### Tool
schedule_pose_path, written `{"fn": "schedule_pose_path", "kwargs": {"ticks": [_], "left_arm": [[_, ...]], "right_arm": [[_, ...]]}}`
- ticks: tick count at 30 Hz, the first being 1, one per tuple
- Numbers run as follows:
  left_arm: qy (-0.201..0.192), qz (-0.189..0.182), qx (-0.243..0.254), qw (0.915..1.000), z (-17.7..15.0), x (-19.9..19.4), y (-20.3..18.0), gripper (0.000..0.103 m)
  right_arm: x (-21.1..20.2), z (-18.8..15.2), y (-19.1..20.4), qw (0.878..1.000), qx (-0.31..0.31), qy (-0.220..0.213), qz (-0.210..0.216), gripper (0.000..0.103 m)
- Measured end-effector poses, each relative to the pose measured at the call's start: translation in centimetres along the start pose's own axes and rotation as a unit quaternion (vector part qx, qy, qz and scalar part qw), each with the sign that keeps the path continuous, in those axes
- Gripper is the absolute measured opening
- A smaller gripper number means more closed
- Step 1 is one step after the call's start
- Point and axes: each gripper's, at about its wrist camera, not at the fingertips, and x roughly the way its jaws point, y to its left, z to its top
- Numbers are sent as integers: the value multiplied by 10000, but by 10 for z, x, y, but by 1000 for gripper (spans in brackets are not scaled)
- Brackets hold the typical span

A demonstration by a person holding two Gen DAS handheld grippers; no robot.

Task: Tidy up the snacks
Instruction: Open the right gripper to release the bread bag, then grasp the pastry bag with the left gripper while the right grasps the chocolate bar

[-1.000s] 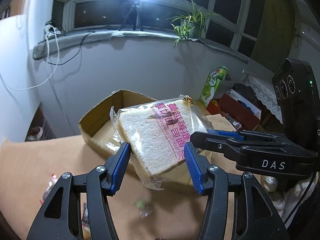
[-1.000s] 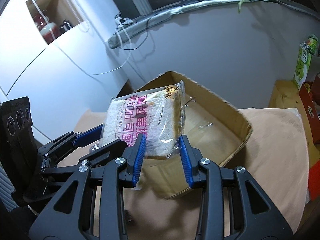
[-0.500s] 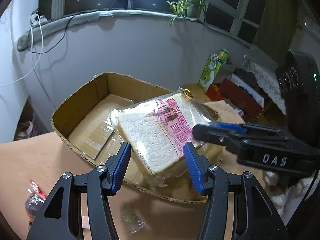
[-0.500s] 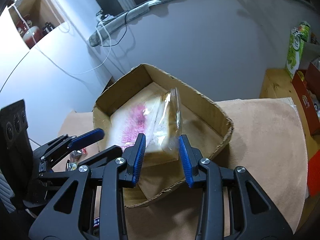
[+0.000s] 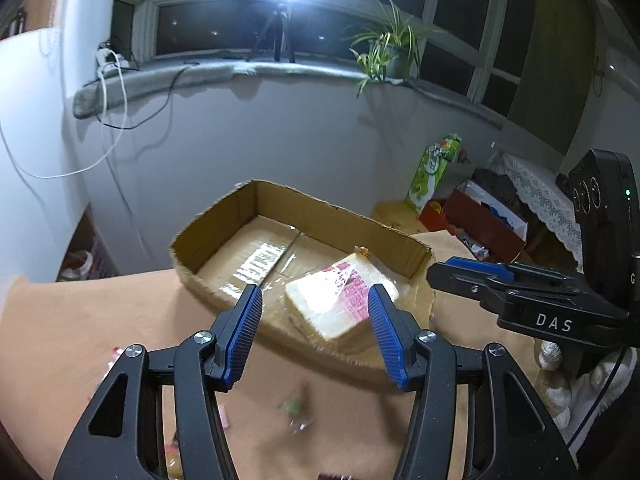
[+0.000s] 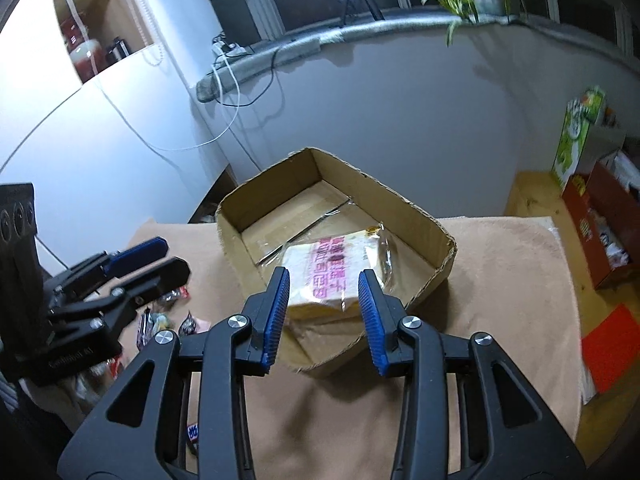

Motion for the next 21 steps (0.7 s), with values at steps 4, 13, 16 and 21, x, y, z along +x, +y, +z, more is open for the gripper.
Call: {"fn": "schedule_pose_path", "kwargs": {"ticks": [4,13,16,21], "left_arm": [[-301,-30,-79,9995,-14,-27,12,54],[-653,312,-401,9966,-63,-93,58,55],[-663,538,-594,9946,-85,-116,80,55],[-650,786,-1139,9882,-121,-144,116,55]], "right_arm": [[-15,-17,17,9997,-172,-146,30,38],[-52,-75,61,9982,-439,-350,191,65],[-58,-95,79,9977,-592,-224,228,65],[-51,-125,95,9987,-433,38,267,65]]}}
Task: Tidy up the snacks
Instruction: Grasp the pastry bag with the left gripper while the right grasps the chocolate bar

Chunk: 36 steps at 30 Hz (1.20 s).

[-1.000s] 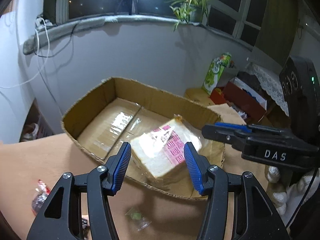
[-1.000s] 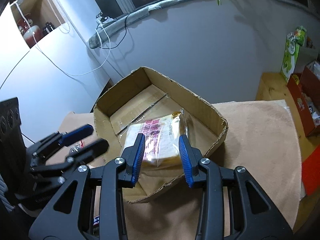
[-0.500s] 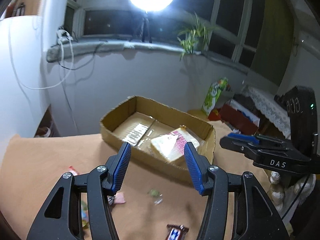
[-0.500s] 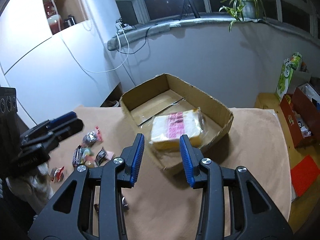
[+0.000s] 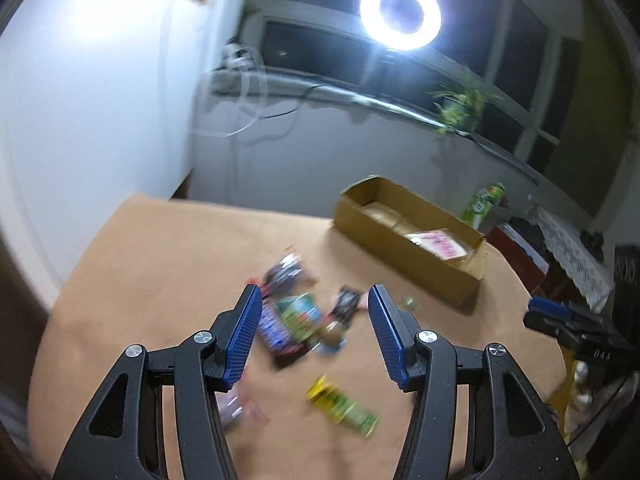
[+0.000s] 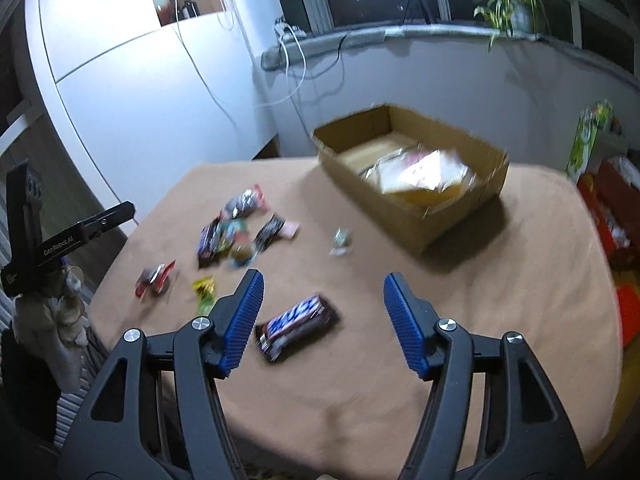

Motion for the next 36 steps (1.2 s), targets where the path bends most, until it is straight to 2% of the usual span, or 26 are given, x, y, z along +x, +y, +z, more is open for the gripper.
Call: {"fn": "schedule_pose_path", "kwargs": {"ticks": [5,8,12,18,23,29,31,36], "left_arm": [[132,213,-349,9991,-30,-12,33,54],[338,199,-564,9976,-46,-7,46,54],[477,259,-499,9973,-58,-3,47,54],[555,430,-493,9963,-67,2,61,54],[751,262,-853,9932,-76,6,85,54],[791,19,-876,9930,-75,10,80,55],[821,69,-764,9937,-73,15,74,61],[1010,488,-437,9927,-75,35,63,72]], "right_arm": [[21,-23,1,9983,459,361,66,65],[35,-33,1,9963,648,556,35,60],[48,-42,1,9933,896,723,78,59],[62,-44,4,9915,938,901,94,59],[76,-41,5,9896,1005,1023,120,59],[89,-37,11,9898,923,1082,35,59],[91,-35,13,9901,884,1091,-28,59],[99,-31,18,9910,733,1098,-242,59]]}}
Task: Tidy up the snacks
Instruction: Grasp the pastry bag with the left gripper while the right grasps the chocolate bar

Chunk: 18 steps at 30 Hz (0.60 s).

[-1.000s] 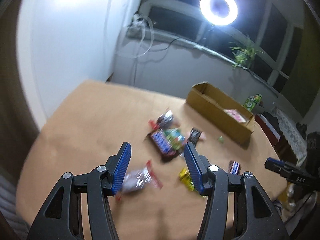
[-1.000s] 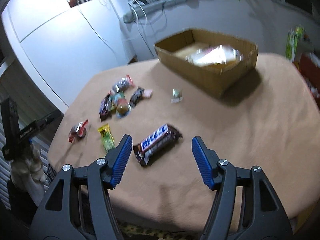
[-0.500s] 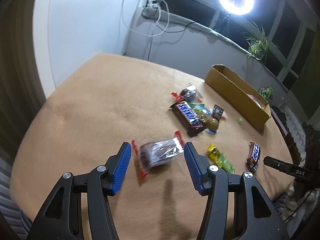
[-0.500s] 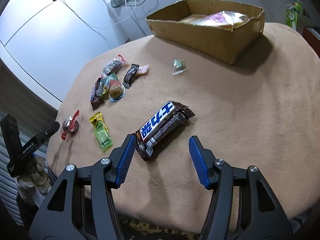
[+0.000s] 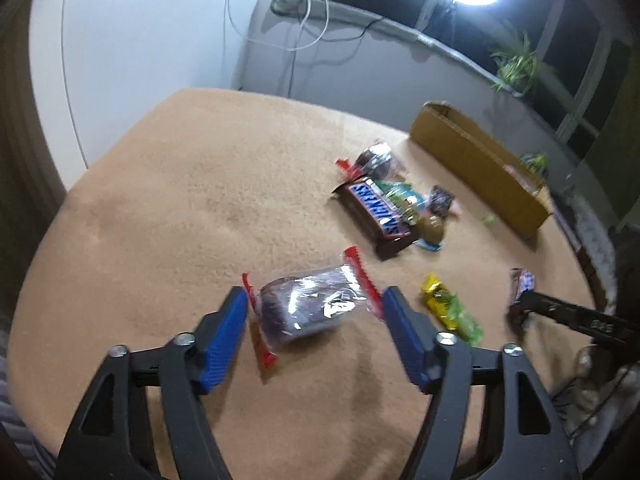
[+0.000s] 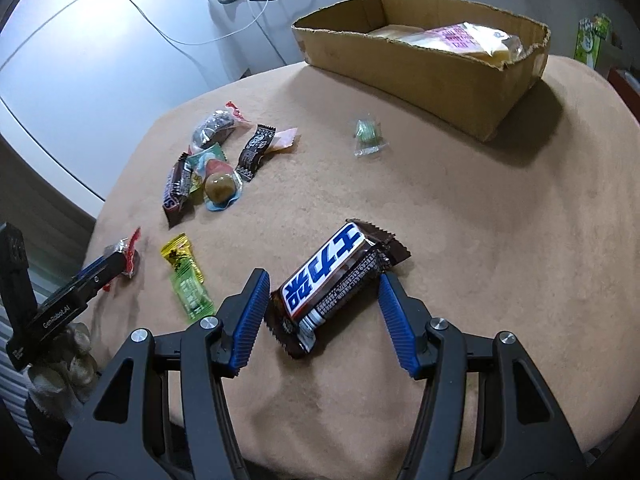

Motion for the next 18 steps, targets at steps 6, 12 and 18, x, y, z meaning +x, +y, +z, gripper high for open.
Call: {"fn": "schedule_pose_path", "kwargs": {"ticks": [6,12,18], "left_arm": [[-36,129,-104,9999,1,11,2,72],[-155,262,11,9995,-3,12,-3,61],[-205,272,35,9994,-3,10,-3,56]], "right_arm": [[8,3,11,9989,-330,-64,-335,63],[16,1,24,9939,-797,-145,-750,63],[13,-5,23,9903,-993,-259,-937,45]]}}
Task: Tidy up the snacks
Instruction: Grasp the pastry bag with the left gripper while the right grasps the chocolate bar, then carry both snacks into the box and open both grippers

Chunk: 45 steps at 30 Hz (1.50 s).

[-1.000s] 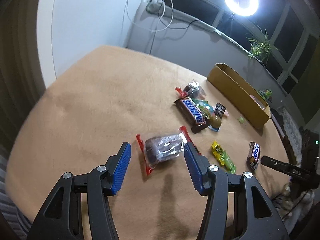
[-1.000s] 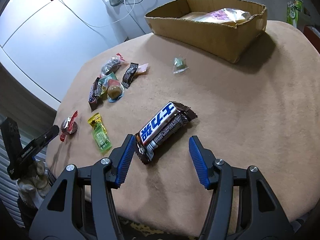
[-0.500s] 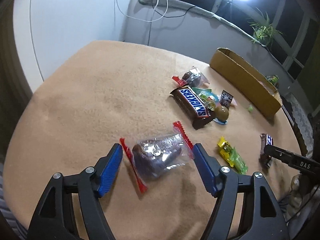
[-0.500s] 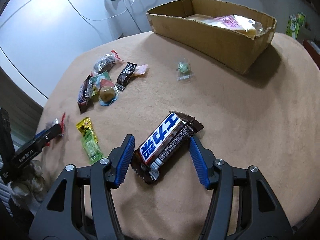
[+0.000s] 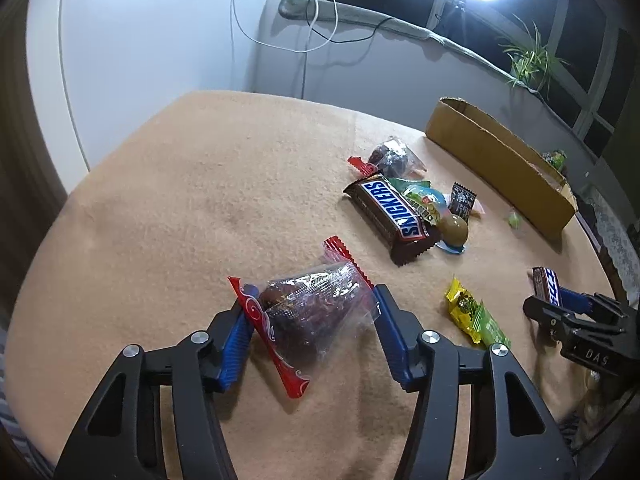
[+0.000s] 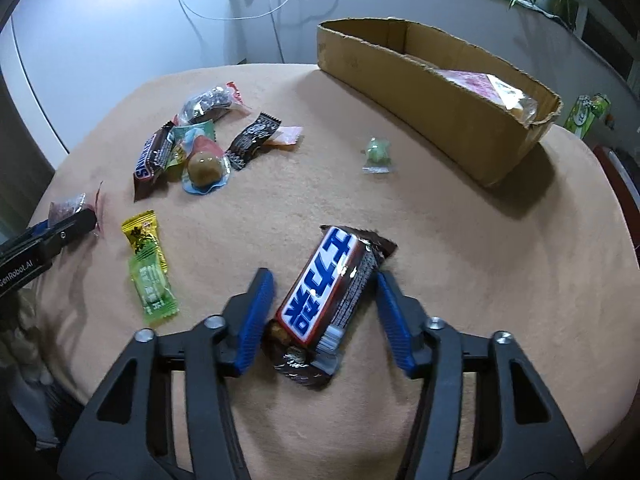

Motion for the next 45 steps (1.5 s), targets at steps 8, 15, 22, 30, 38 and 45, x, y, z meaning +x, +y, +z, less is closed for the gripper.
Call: {"fn": "schedule_pose_path", "kwargs": {"ticks": [8,15,22,30,38,45], "left_arm": [[-32,-19,-51,10000,0,-2,0,55],[-172,-69,-126,9997,6,-15,2,55],[-328,-244,-97,9991,21,-24,-8,55],[-551,-545,35,9970,44,-19,-42,55],[-700,-842,463,9929,79,-11,-86,55],[-745,-1046,744,9889,103,3,-118,55]], "right_arm": [[-3,-1,-15,9997,174,-38,143,30],[-11,1,-21,9990,314,-193,239,30],[-36,11,-33,9974,417,-536,253,30],[-61,34,-52,9946,443,-920,162,30],[-67,64,-77,9918,470,-1185,15,30],[-61,91,-94,9906,416,-1298,-68,30]]}}
